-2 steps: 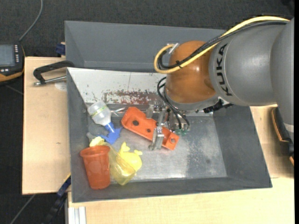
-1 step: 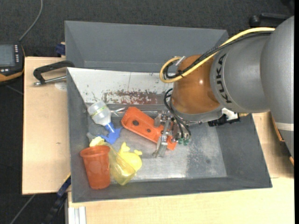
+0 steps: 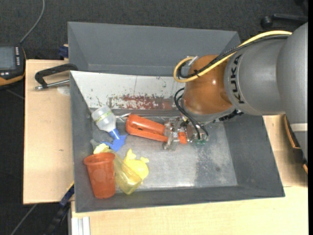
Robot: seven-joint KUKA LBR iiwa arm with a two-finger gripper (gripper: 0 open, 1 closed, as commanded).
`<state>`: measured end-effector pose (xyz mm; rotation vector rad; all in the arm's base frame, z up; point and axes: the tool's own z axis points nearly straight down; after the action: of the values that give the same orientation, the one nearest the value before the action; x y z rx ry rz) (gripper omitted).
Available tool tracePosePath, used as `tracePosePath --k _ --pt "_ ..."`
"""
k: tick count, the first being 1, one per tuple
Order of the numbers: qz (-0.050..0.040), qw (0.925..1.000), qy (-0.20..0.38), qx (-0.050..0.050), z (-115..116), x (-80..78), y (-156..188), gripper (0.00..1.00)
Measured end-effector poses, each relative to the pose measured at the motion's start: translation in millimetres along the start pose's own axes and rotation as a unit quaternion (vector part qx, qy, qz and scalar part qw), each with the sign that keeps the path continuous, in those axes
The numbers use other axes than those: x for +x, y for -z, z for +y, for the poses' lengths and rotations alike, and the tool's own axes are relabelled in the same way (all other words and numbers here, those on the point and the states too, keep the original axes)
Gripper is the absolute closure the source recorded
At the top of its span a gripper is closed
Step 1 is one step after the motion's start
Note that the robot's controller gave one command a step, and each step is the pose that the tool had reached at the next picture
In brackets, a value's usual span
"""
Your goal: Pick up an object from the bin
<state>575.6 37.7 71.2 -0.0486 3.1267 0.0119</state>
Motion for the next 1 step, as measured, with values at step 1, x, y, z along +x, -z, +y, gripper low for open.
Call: tracePosePath --k 1 --pt "0.0000 1.0000 0.000 0.000 0.0 0.0 0.0 1.00"
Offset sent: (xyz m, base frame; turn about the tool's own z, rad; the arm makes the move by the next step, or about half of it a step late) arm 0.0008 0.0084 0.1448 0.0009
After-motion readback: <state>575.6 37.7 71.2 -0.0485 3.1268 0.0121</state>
